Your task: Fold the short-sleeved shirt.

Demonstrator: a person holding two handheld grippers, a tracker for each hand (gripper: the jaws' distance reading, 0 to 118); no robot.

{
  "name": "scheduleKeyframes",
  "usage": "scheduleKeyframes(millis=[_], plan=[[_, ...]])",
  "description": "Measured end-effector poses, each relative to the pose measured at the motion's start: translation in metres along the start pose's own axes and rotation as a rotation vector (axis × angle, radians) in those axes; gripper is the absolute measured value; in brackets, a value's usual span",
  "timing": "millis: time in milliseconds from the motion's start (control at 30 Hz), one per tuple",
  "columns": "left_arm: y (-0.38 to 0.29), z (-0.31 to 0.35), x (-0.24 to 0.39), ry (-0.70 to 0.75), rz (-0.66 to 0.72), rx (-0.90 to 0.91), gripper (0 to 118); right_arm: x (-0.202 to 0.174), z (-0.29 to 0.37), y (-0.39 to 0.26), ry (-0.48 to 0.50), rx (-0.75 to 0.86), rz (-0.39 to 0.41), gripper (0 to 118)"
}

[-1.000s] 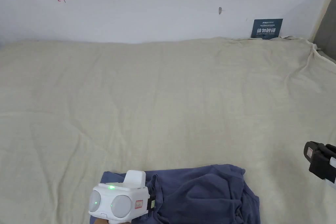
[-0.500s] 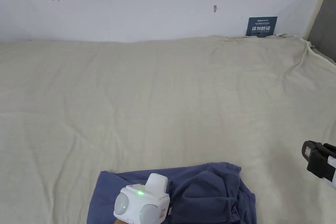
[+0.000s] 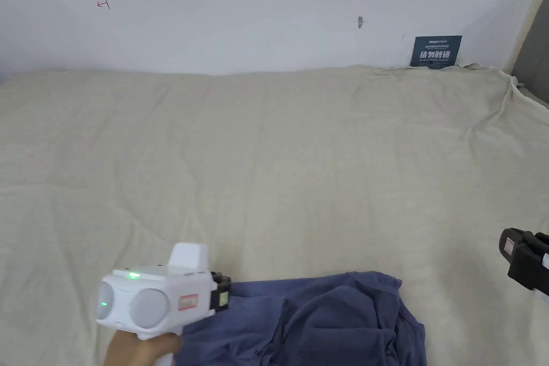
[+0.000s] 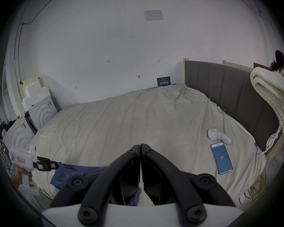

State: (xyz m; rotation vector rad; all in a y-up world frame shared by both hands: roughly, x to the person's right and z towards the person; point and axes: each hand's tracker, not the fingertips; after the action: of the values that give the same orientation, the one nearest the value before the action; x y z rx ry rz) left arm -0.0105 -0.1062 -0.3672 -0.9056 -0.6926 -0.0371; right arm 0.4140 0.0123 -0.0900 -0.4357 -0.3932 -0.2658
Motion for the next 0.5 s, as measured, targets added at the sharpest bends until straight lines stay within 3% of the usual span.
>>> scheduleKeyframes(millis=[233, 333, 400, 433, 467, 500], plan=[[-0.004, 0.020, -0.078, 0.145, 0.082, -0.041, 0, -0.007, -0.005, -0.001, 0.009, -0.007, 0.007, 1], [-0.016, 0.013, -0.100, 0.097, 0.162, -0.105, 6, -0.010, -0.009, -0.002, 0.014, -0.015, 0.012, 1], [-0.023, 0.006, -0.110, 0.056, 0.227, -0.131, 31, -0.012, -0.010, -0.003, 0.019, -0.020, 0.015, 1], [-0.027, 0.004, -0.113, 0.057, 0.245, -0.128, 50, -0.013, -0.010, -0.004, 0.021, -0.022, 0.016, 1], [-0.029, 0.000, -0.117, 0.058, 0.247, -0.120, 77, -0.013, -0.010, -0.004, 0.022, -0.024, 0.017, 1], [-0.031, -0.002, -0.119, 0.068, 0.249, -0.127, 93, -0.013, -0.010, -0.005, 0.023, -0.025, 0.017, 1]])
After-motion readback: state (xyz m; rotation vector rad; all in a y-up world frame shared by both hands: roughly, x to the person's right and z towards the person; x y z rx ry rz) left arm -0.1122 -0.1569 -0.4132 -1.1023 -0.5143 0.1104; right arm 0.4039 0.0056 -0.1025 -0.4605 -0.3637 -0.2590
